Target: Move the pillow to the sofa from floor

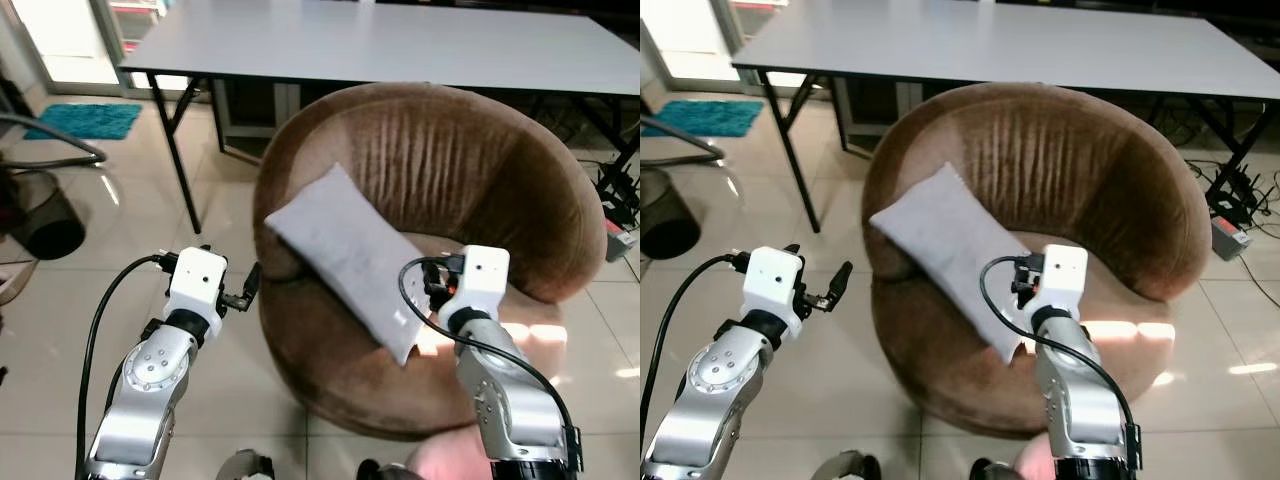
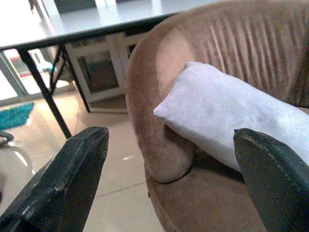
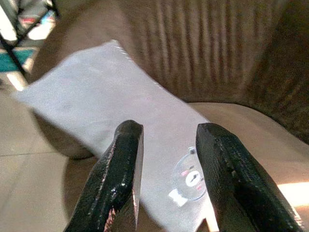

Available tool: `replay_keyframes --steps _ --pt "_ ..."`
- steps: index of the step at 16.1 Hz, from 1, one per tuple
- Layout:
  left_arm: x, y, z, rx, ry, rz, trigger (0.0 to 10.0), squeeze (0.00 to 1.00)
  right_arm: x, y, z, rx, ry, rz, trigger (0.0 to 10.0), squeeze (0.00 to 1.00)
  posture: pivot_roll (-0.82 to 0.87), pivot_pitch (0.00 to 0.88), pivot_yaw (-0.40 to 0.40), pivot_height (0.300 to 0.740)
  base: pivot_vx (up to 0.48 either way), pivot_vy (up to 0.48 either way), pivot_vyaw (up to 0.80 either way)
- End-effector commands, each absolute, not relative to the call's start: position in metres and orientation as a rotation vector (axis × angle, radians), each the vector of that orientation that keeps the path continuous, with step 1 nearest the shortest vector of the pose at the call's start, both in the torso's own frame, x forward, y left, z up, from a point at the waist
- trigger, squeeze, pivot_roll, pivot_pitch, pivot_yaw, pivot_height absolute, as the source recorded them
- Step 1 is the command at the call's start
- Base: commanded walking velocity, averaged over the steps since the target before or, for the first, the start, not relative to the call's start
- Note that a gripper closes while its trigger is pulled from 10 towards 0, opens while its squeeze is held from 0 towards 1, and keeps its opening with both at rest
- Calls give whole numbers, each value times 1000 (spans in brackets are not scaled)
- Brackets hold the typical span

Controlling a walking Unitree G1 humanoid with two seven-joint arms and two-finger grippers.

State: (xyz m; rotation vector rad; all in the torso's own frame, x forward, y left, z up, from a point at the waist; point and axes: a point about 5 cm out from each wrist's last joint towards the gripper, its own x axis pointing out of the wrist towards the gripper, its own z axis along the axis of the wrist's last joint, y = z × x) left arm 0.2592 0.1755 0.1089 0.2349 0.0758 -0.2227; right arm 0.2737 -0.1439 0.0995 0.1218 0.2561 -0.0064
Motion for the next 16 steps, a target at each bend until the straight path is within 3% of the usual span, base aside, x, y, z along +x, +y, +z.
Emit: replay_keyframes --steps 1,8,16 --pt "259 174 107 243 79 -215 10000 0 275 -147 103 120 252 -13 10000 0 46 0 -30 740 -352 0 0" --pt "263 173 106 260 67 -187 10000 0 279 -146 101 13 240 49 10000 0 48 0 -34 740 -46 -35 0" --pt "263 172 97 271 89 -190 10000 0 277 -146 85 -52 284 92 10000 0 44 0 -32 740 0 -447 0"
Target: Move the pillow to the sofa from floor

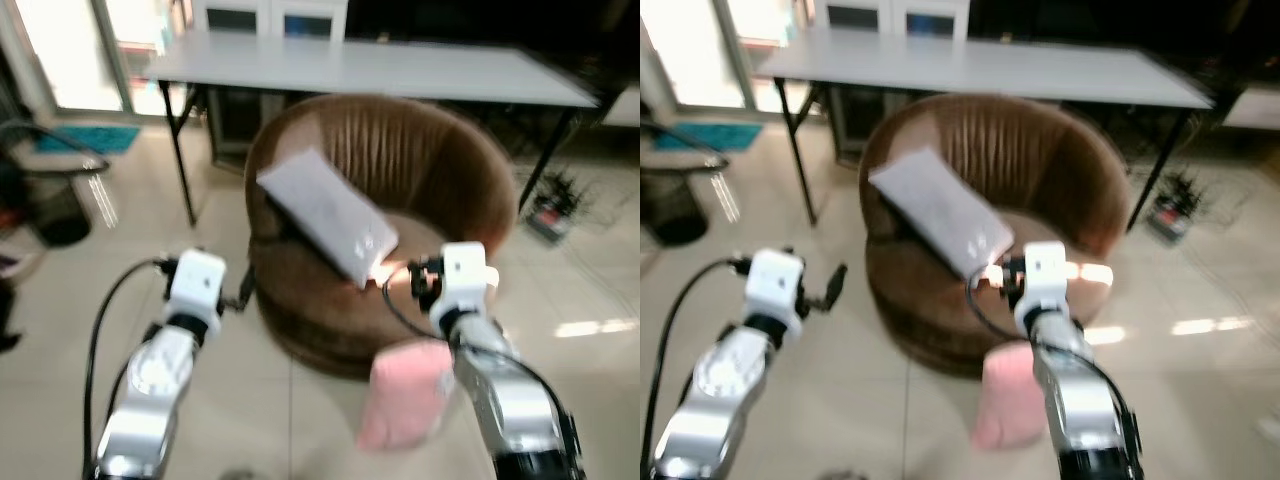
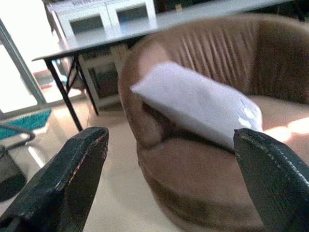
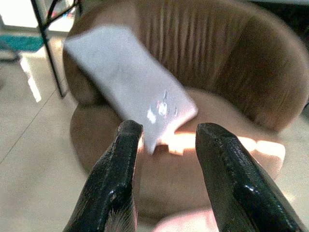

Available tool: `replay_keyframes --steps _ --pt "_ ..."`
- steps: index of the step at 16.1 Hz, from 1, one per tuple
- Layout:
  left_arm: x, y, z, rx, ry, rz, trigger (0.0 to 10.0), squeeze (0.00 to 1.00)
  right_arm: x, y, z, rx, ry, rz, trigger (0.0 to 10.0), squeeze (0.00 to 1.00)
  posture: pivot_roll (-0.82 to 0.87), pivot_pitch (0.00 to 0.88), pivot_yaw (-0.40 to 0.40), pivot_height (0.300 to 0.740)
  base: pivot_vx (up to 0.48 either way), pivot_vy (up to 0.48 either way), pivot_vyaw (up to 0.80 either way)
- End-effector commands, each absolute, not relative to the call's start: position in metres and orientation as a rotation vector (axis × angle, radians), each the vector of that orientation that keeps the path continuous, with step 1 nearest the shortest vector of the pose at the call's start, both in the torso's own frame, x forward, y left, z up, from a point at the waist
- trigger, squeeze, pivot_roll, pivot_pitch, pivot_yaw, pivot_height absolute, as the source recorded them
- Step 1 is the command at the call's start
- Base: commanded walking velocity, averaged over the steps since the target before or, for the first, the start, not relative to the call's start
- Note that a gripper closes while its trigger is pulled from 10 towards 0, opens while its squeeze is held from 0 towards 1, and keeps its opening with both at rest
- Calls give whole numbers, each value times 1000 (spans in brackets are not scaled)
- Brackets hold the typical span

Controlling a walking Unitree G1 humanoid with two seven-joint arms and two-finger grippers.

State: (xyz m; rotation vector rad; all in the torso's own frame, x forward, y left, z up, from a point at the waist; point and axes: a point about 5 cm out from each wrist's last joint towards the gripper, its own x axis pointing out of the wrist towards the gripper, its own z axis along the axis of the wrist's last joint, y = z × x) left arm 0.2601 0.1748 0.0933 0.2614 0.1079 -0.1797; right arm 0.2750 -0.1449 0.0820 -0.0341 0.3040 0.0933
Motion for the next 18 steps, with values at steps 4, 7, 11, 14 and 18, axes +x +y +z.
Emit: replay_keyframes --steps 4,7,11,14,18 --pt "265 171 97 274 86 -196 10000 0 276 -150 78 -30 312 78 10000 0 42 0 -30 740 0 -462 0" --pt "266 170 96 278 85 -206 10000 0 276 -150 74 -21 328 78 10000 0 44 0 -23 740 0 -460 0" --pt "267 172 98 287 80 -216 10000 0 276 -147 70 -4 339 72 10000 0 53 0 1 740 0 -461 0" --pt "267 173 102 216 17 -193 10000 0 275 -148 69 -20 312 69 10000 0 42 0 8 740 0 -293 0" --pt "267 173 103 181 -8 -175 10000 0 278 -161 85 56 109 -8 10000 0 50 0 -5 740 0 0 0"
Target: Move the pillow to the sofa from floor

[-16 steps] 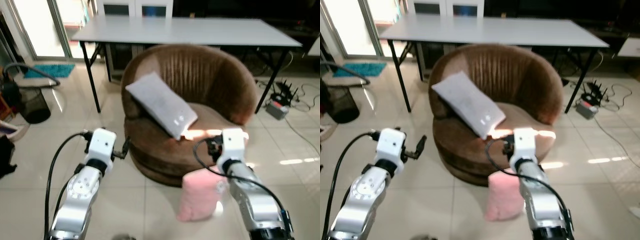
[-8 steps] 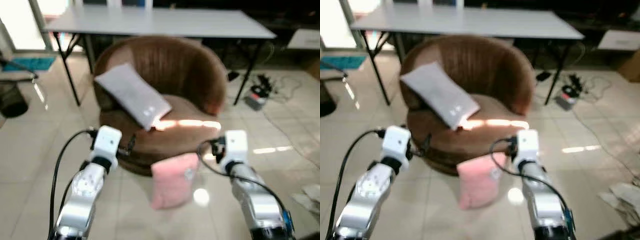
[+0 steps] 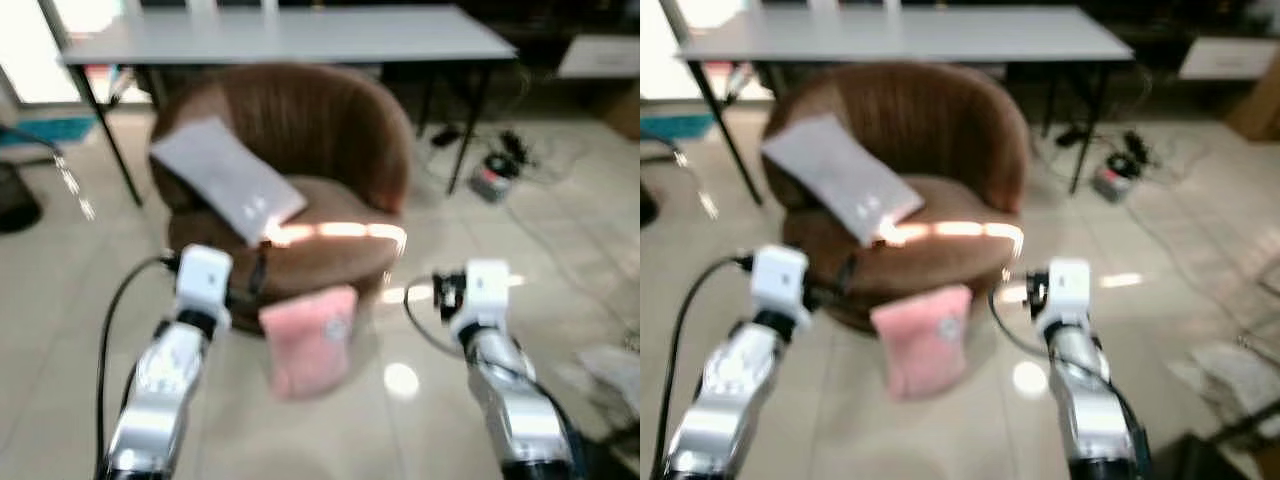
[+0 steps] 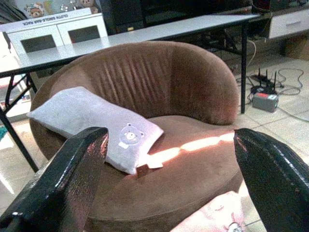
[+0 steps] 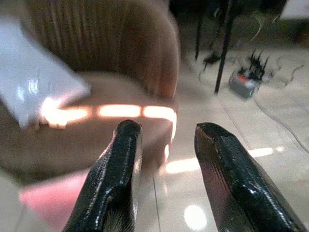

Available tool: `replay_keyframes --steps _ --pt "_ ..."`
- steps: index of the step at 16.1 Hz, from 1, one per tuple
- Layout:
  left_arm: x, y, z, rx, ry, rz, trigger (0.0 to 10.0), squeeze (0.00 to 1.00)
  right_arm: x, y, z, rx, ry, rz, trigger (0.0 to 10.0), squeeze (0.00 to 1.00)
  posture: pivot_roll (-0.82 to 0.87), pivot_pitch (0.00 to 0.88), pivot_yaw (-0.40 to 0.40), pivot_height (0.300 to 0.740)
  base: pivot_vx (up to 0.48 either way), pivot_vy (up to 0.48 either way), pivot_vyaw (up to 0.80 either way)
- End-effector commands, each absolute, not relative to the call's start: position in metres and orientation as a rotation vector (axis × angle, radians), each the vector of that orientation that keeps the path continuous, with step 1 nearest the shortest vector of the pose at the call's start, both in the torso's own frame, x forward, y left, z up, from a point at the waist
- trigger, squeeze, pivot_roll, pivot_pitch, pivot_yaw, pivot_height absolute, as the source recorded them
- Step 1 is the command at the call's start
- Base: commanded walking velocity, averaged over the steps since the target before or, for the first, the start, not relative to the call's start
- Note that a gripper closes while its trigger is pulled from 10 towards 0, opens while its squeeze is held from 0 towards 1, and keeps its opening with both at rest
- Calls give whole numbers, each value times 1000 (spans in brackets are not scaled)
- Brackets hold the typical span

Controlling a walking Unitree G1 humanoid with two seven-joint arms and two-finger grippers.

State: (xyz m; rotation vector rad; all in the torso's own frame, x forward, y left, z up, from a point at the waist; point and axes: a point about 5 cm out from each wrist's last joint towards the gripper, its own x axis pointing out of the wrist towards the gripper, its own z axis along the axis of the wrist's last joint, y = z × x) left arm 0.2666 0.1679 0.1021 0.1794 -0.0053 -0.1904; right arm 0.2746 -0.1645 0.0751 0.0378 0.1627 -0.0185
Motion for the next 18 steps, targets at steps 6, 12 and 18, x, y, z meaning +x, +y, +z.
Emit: replay_keyframes --steps 6,12,18 --pt "261 179 96 120 -7 -151 10000 0 278 -144 93 20 -12 134 10000 0 48 5 -9 740 49 0 0" --pt "261 178 97 131 -6 -160 10000 0 279 -148 83 -12 41 99 10000 0 53 13 -22 740 371 0 0" --pt "261 178 97 141 0 -172 10000 0 278 -152 78 11 68 68 10000 0 56 17 -13 740 406 0 0"
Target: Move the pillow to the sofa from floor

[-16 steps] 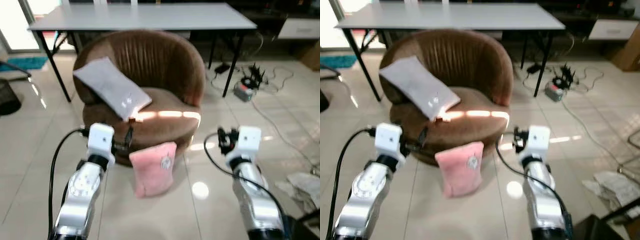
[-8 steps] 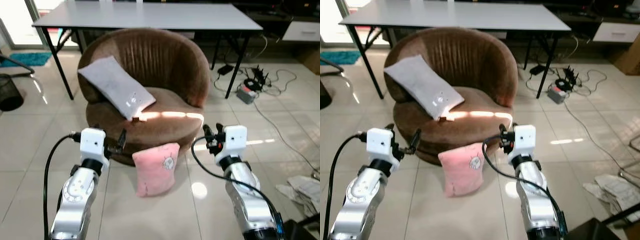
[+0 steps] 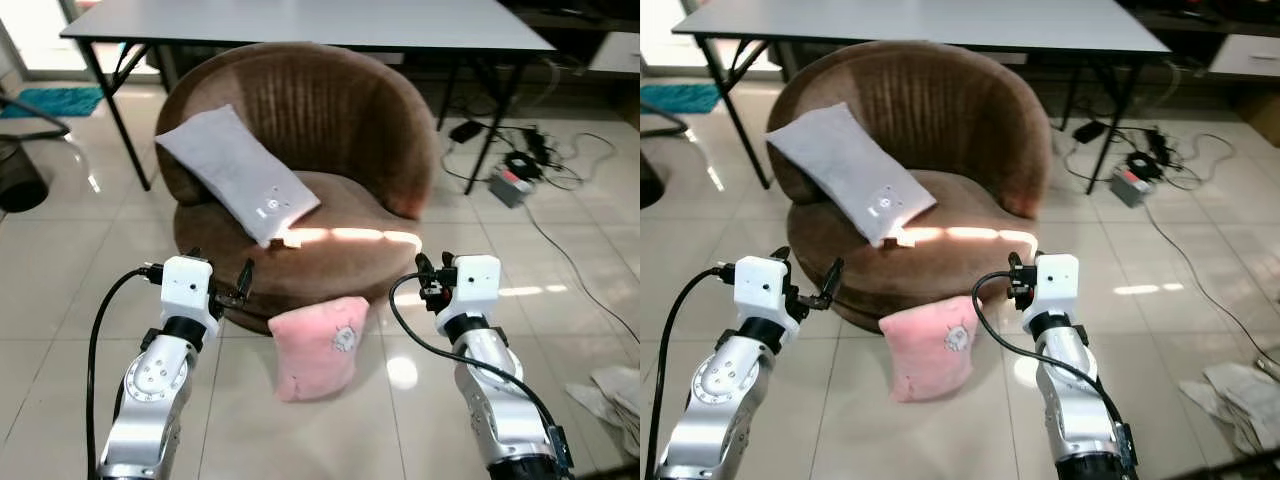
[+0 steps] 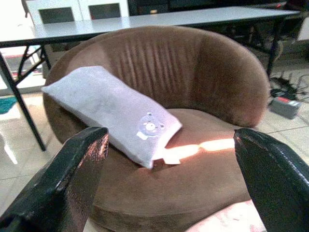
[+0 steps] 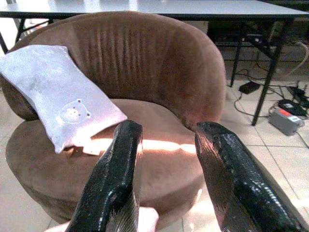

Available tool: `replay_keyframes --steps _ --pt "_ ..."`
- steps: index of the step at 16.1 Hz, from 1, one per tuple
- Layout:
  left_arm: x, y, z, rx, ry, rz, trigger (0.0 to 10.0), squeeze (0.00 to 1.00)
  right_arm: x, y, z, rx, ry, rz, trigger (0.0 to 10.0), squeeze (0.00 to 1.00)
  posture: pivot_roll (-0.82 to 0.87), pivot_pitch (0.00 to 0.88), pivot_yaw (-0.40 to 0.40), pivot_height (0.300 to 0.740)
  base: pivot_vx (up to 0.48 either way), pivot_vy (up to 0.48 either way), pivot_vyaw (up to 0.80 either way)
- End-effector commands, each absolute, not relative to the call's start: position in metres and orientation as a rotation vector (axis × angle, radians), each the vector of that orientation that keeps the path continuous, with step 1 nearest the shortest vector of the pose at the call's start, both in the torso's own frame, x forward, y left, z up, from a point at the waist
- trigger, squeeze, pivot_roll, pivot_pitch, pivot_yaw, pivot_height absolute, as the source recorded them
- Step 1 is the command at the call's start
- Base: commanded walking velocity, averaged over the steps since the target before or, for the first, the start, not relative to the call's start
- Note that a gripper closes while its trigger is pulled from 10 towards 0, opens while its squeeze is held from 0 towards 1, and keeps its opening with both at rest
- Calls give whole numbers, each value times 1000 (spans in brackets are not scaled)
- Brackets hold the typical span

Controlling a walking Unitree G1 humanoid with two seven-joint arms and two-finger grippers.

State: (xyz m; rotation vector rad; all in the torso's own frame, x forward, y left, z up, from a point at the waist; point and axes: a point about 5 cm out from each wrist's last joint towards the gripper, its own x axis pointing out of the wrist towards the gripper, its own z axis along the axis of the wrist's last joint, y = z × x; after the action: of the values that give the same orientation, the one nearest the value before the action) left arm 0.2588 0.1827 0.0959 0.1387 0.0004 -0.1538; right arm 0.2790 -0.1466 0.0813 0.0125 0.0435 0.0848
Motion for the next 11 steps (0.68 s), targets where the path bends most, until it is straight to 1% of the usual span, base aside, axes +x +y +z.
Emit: replay_keyframes --steps 1,8,9,11 --pt "261 178 97 143 0 -173 10000 0 278 -153 77 10 71 63 10000 0 58 16 -13 740 409 0 0" --pt "263 178 96 150 4 -181 10000 0 279 -153 75 -8 76 63 10000 0 56 11 -9 740 406 0 0" --pt "263 178 96 151 5 -183 10000 0 278 -150 75 -24 74 97 10000 0 57 10 -9 740 405 0 0" --pt "263 178 96 153 5 -184 10000 0 277 -147 74 -56 78 120 10000 0 58 10 -9 740 399 0 800"
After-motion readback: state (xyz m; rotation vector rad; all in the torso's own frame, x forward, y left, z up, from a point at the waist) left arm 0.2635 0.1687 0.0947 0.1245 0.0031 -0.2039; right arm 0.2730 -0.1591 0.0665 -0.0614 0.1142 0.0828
